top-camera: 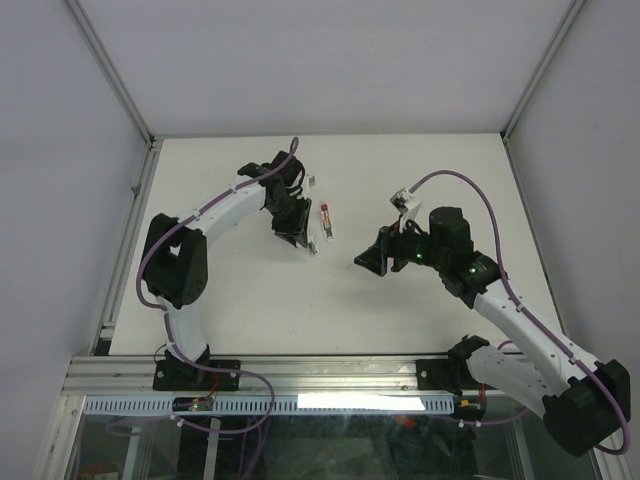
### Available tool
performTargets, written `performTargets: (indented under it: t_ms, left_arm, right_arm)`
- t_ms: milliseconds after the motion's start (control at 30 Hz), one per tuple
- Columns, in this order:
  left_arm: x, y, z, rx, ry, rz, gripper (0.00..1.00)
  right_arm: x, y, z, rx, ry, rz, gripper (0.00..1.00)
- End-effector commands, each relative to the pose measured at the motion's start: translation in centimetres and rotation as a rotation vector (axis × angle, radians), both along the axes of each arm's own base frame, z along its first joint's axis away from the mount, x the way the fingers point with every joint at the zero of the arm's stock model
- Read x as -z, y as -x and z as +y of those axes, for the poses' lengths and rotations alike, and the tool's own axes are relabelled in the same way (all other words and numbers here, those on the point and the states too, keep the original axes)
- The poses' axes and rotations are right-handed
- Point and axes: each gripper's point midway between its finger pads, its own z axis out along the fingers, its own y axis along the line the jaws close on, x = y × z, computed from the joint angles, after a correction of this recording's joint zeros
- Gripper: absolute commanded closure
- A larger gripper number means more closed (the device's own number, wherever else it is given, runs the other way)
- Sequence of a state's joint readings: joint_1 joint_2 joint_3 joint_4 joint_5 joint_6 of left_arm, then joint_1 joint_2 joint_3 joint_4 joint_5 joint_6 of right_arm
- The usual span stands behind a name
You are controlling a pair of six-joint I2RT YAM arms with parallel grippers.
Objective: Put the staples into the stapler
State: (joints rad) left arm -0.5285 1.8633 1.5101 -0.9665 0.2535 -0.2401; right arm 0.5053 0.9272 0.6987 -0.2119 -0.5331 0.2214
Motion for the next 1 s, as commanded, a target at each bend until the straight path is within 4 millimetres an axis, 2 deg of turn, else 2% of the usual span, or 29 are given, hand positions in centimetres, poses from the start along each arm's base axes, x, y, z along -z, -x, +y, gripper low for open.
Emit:
performTargets:
  t_ms: [0,167,433,767,967]
  left_arm:
    - [-1.2,-1.2,-0.1,0.022,-0.018,-0.022,1.0]
    - [-0.5,-1.8,0.0,0.03,-0.036,0.008,1.0]
    - [-0.3,-3.7,1.2,0.005,-0.043,-0.002,0.87]
    - [0.4,-6.6,3.2,-0.029,-0.053,-0.005,0.85]
    - [0.6,-7.8,3.5,-0.044,-0.044,-0.003,0.74]
  right_arm:
    - [-2.0,-0.2,0.4,-0.01,-0.069,-0.068,0.35]
    - [-1.2,-0.2,0.6,-0.011,-0.066,-0.048,0.35]
    - [-1.0,-0.1,1.2,-0.03,-0.101,-0.026,0.35]
    - [-0.7,-0.2,1.3,-0.029,-0.105,-0.009,0.35]
    - [-0.5,-0.2,1.3,-0.023,-0.103,-0.001,0.35]
